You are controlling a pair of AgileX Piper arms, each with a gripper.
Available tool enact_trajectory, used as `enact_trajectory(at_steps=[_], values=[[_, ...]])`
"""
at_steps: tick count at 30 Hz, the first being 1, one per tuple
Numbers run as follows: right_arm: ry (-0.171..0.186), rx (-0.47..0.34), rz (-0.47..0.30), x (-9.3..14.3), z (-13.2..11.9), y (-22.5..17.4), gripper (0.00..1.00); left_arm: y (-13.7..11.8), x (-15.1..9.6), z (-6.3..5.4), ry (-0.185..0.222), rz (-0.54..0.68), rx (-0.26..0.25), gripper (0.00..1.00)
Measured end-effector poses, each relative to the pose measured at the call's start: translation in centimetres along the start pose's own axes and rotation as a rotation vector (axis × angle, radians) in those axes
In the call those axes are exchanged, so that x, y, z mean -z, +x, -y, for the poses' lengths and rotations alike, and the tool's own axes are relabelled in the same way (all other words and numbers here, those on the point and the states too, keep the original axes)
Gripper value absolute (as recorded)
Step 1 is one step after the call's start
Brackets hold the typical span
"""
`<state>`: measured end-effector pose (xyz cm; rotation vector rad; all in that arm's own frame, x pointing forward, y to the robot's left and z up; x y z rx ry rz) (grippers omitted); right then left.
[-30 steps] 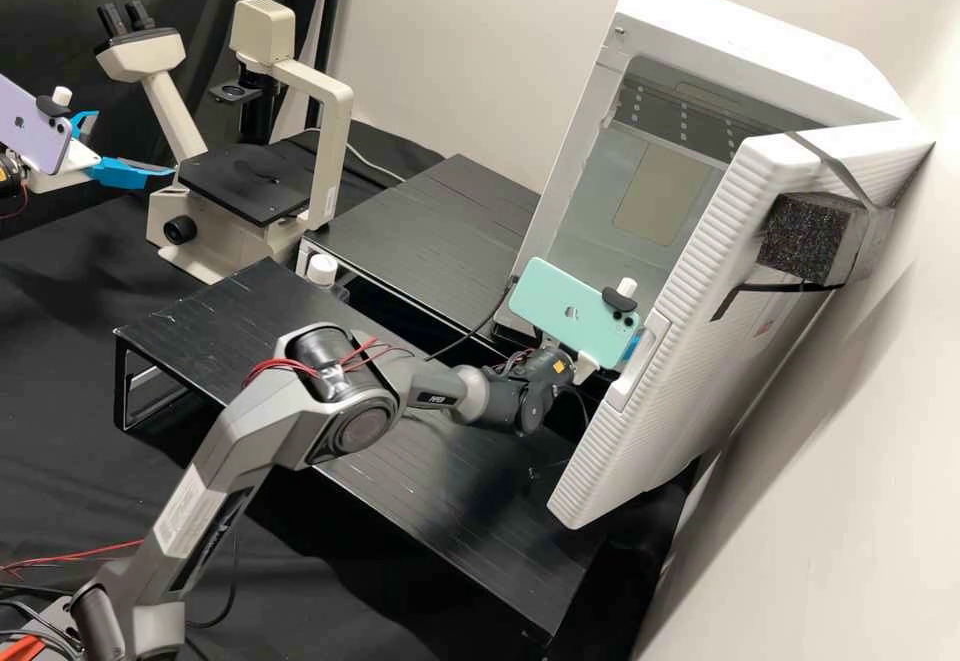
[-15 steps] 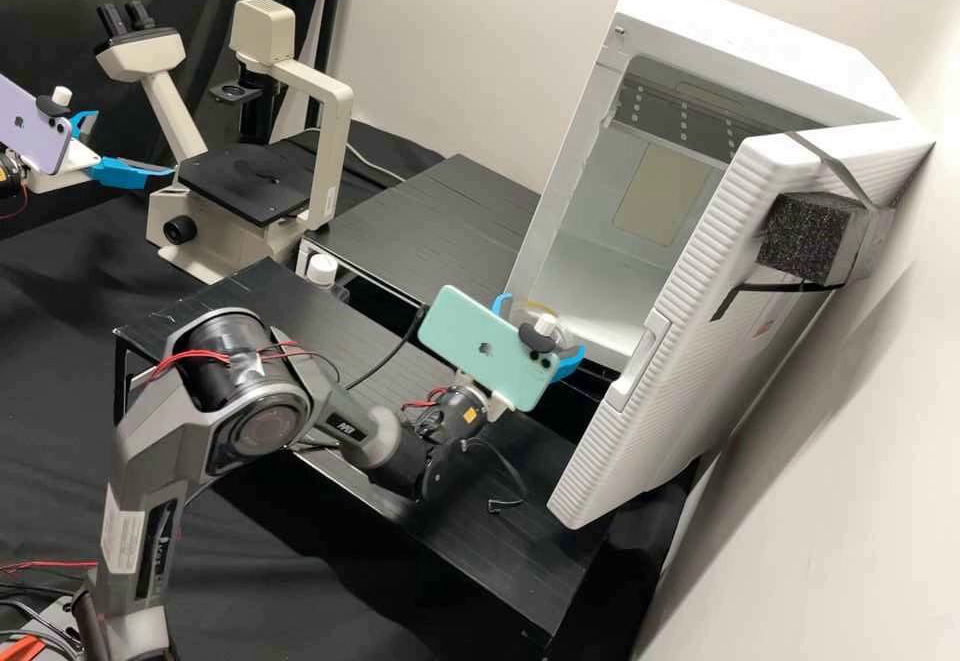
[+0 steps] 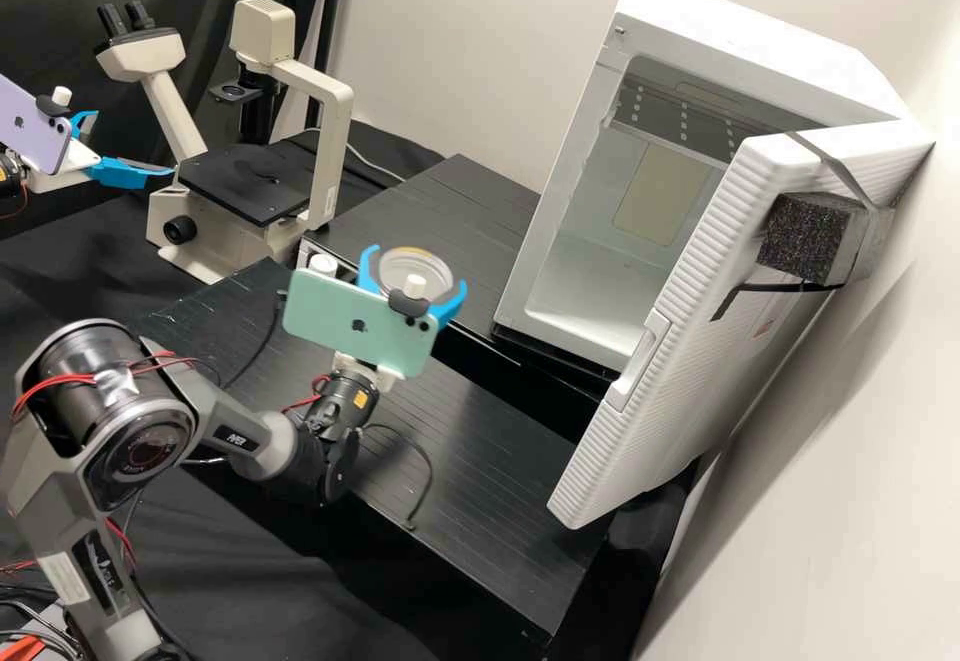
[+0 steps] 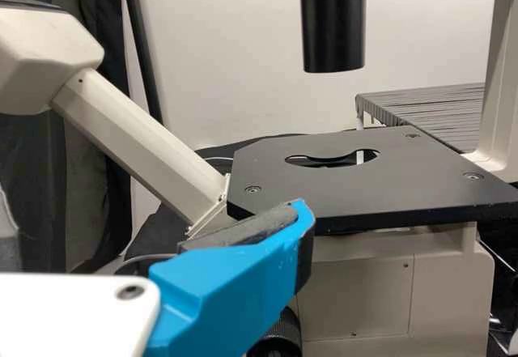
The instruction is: Take out the petri dish and place it under the microscope.
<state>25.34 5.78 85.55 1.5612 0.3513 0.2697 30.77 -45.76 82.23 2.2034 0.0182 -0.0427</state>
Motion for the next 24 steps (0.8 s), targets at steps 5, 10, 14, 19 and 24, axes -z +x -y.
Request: enact_trajectory(at_steps=[5, 10, 14, 19, 24], values=[[-0.001, 0.064, -0.087, 2.8, 2.6, 1.0, 0.0, 0.0, 0.0, 0.0, 0.0, 0.0, 0.0, 1.0], [0.006, 0.117, -0.095, 5.3, 4.7, 2.6, 0.0, 0.0, 0.0, 0.0, 0.0, 0.0, 0.0, 1.0], [0.009, 0.159, -0.105, 7.1, 6.4, 4.1, 0.0, 0.0, 0.0, 0.0, 0.0, 0.0, 0.0, 1.0], [-0.015, 0.213, -0.11, 9.2, 8.7, 6.5, 0.0, 0.0, 0.0, 0.0, 0.0, 0.0, 0.0, 1.0], [-0.03, 0.266, -0.088, 10.2, 10.7, 8.9, 0.0, 0.0, 0.0, 0.0, 0.0, 0.0, 0.0, 1.0]])
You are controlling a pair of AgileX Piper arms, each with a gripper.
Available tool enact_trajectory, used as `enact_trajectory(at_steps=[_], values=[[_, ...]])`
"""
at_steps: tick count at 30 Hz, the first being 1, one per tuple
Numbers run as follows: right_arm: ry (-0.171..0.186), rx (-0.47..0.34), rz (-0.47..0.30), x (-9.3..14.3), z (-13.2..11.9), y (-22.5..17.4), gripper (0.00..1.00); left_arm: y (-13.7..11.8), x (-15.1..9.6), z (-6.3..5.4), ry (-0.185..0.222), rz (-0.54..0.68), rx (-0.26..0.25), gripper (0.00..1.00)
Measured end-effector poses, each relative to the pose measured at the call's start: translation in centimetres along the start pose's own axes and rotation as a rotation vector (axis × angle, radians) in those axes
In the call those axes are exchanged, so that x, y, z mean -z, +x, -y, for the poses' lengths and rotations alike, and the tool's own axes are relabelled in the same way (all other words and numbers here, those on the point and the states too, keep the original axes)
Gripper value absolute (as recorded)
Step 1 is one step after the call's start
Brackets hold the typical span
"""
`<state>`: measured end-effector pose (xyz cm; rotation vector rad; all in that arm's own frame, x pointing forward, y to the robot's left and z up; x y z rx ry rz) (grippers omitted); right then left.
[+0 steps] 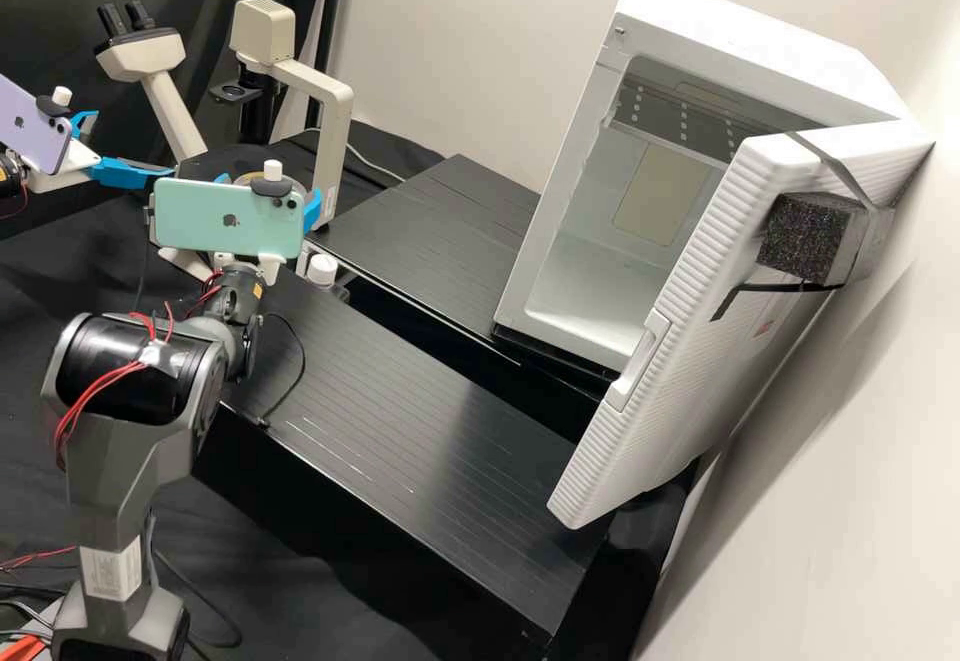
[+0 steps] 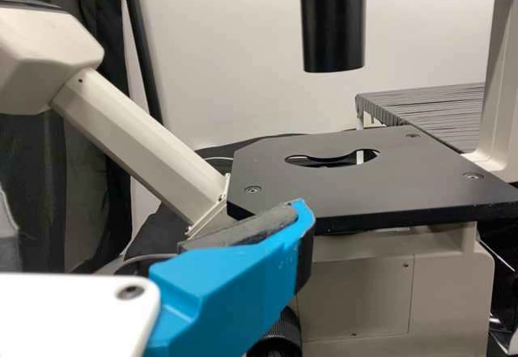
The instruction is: Take out the petri dish and place it under the microscope.
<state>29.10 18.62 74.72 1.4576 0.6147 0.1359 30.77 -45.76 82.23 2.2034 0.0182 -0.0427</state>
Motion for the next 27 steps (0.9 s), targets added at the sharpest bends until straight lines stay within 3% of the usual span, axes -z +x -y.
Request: enact_trajectory(at_steps=[11, 13, 17, 22, 27], values=[[0.049, 0.057, 0.098, -1.1, 1.8, 5.8, 0.0, 0.0, 0.0, 0.0, 0.0, 0.0, 0.0, 1.0], [0.045, 0.065, 0.1, -0.8, 2.2, 6.5, 0.0, 0.0, 0.0, 0.0, 0.0, 0.0, 0.0, 1.0], [0.013, 0.057, 0.071, 0.2, 2.4, 7.7, 0.0, 0.0, 0.0, 0.0, 0.0, 0.0, 0.0, 1.0], [-0.055, 0.051, 0.033, 1.7, 2.3, 9.2, 0.0, 0.0, 0.0, 0.0, 0.0, 0.0, 0.0, 1.0], [-0.09, 0.056, 0.045, 1.7, 2.7, 10.8, 0.0, 0.0, 0.0, 0.0, 0.0, 0.0, 0.0, 1.0]])
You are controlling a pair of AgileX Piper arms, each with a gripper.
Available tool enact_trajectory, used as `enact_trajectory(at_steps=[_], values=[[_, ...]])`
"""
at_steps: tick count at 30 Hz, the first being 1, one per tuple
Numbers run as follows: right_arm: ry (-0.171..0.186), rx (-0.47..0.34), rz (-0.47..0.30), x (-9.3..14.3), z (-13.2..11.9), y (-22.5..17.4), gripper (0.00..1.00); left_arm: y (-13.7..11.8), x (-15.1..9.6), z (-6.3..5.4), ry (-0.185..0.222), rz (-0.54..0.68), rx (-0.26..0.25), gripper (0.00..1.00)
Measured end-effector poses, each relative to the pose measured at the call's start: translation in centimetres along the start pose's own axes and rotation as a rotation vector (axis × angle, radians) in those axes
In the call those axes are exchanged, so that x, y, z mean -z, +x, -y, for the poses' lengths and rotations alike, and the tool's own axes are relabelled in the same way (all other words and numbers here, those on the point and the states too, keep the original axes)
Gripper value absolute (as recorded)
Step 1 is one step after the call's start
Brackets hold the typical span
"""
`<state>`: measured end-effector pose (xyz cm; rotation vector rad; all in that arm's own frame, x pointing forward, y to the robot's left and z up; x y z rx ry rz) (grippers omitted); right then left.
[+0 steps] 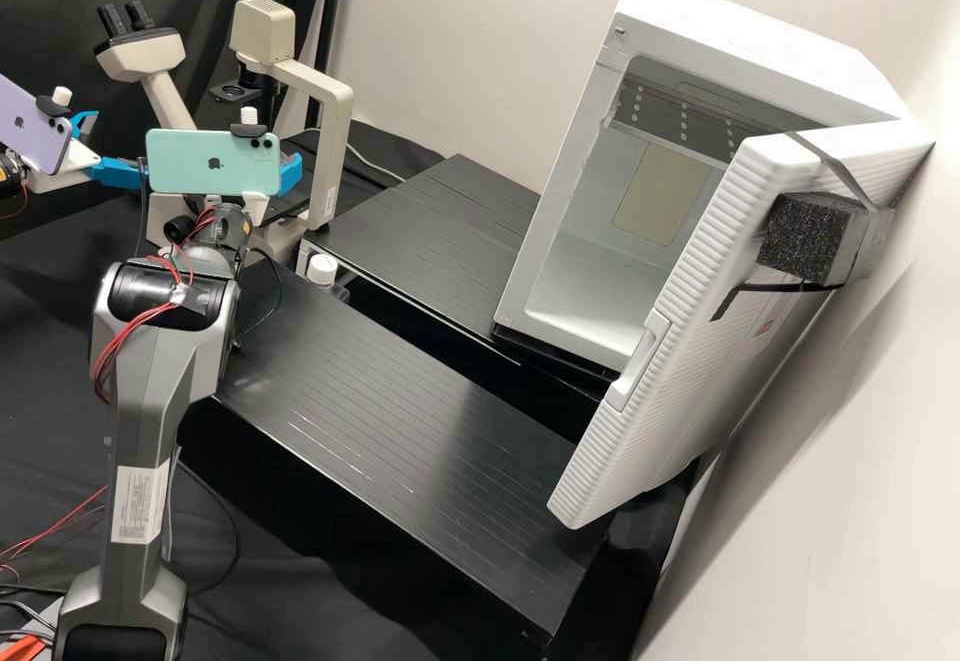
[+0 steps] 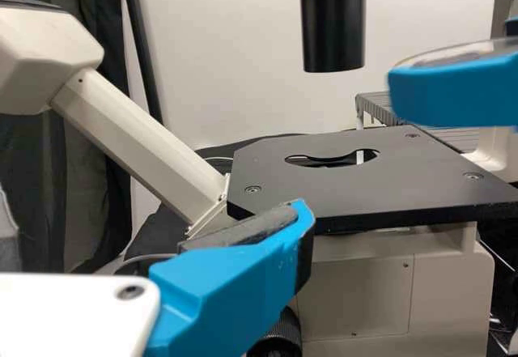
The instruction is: Take out the petri dish and place it under the microscope.
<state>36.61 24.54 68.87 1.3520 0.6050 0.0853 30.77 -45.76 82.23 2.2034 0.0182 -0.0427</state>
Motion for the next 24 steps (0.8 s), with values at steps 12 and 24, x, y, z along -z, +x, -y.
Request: enact_trajectory(at_steps=[12, 24], values=[[0.018, 0.054, 0.079, -0.9, 1.1, 4.5, 0.0, 0.0, 0.0, 0.0, 0.0, 0.0, 0.0, 1.0], [0.08, -0.014, 0.094, -0.4, 0.7, 7.3, 0.0, 0.0, 0.0, 0.0, 0.0, 0.0, 0.0, 1.0]])
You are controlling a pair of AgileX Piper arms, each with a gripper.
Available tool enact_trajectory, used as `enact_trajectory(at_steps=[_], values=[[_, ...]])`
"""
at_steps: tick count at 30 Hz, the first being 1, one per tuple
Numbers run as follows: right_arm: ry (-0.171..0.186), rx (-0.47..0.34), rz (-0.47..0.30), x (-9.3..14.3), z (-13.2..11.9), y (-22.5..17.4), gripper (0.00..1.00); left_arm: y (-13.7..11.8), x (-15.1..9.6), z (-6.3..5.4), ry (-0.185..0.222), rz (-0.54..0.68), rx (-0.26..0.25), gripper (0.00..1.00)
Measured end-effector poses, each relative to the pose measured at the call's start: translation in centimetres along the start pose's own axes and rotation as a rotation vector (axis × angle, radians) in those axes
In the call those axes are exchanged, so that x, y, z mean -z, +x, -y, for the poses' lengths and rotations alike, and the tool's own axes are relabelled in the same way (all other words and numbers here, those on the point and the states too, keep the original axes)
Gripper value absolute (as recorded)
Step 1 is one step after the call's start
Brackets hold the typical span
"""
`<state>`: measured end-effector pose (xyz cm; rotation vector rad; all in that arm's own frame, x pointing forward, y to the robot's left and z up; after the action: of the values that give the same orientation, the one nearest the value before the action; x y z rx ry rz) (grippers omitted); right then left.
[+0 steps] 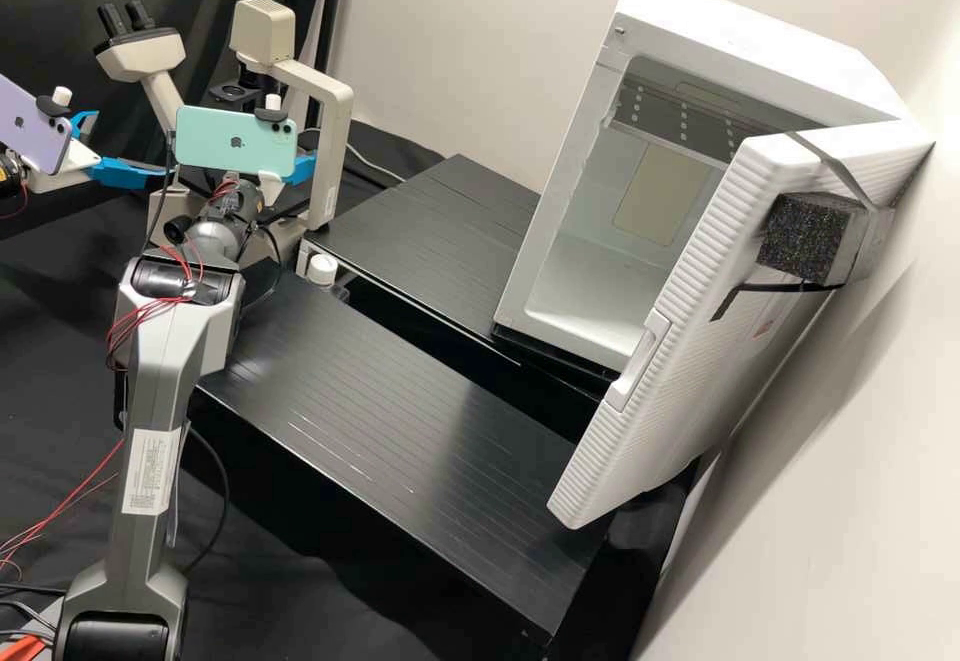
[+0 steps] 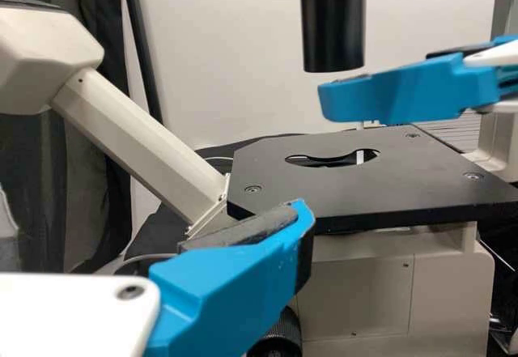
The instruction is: Take out the petri dish and place it under the microscope.
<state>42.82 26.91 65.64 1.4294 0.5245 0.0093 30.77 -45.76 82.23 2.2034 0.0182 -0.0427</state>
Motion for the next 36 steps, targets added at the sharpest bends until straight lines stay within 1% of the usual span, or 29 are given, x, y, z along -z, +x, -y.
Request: enact_trajectory(at_steps=[1, 2, 6, 9, 11, 12, 13, 15, 19, 22, 24, 25, 29, 30, 34, 36], values=[[-0.001, 0.008, 0.005, -0.1, 0.3, 0.2, 0.0, 0.0, 0.0, 0.0, 0.0, 0.0, 0.0, 1.0], [-0.016, 0.022, 0.006, 0.0, 0.7, 0.5, 0.0, 0.0, 0.0, 0.0, 0.0, 0.0, 0.0, 1.0], [-0.023, 0.08, 0.026, -0.1, 2.2, 1.0, 0.0, 0.0, 0.0, 0.0, 0.0, 0.0, 0.0, 1.0], [-0.024, 0.079, 0.024, 0.2, 2.6, 1.3, 0.0, 0.0, 0.0, 0.0, 0.0, 0.0, 0.0, 1.0], [-0.033, 0.072, 0.02, 0.5, 2.5, 1.4, 0.0, 0.0, 0.0, 0.0, 0.0, 0.0, 0.0, 1.0], [-0.047, 0.069, 0.018, 0.5, 2.5, 1.6, 0.0, 0.0, 0.0, 0.0, 0.0, 0.0, 0.0, 1.0], [-0.054, 0.067, 0.02, 0.6, 2.6, 1.7, 0.0, 0.0, 0.0, 0.0, 0.0, 0.0, 0.0, 1.0], [-0.049, 0.067, 0.027, 0.6, 2.8, 1.8, 0.0, 0.0, 0.0, 0.0, 0.0, 0.0, 0.0, 1.0], [-0.055, 0.066, 0.056, 0.1, 3.2, 2.3, 0.0, 0.0, 0.0, 0.0, 0.0, 0.0, 0.0, 1.0], [-0.033, 0.07, 0.083, -0.1, 3.3, 2.5, 0.0, 0.0, 0.0, 0.0, 0.0, 0.0, 0.0, 1.0], [-0.029, 0.074, 0.089, -0.3, 3.4, 2.5, 0.0, 0.0, 0.0, 0.0, 0.0, 0.0, 0.0, 1.0], [-0.035, 0.074, 0.089, -0.3, 3.4, 2.5, 0.0, 0.0, 0.0, 0.0, 0.0, 0.0, 0.0, 1.0], [-0.037, 0.08, 0.091, -0.3, 3.5, 2.5, 0.0, 0.0, 0.0, 0.0, 0.0, 0.0, 0.0, 1.0], [-0.037, 0.08, 0.091, -0.3, 3.5, 2.5, 1.0, 0.0, 0.0, 0.0, 0.0, 0.0, 0.0, 1.0], [-0.035, 0.101, 0.085, -0.1, 3.5, 2.5, 1.0, 0.0, 0.0, 0.0, 0.0, 0.0, 0.0, 1.0], [-0.054, 0.112, 0.076, 0.1, 3.5, 2.6, 1.0, 0.0, 0.0, 0.0, 0.0, 0.0, 0.0, 1.0]])
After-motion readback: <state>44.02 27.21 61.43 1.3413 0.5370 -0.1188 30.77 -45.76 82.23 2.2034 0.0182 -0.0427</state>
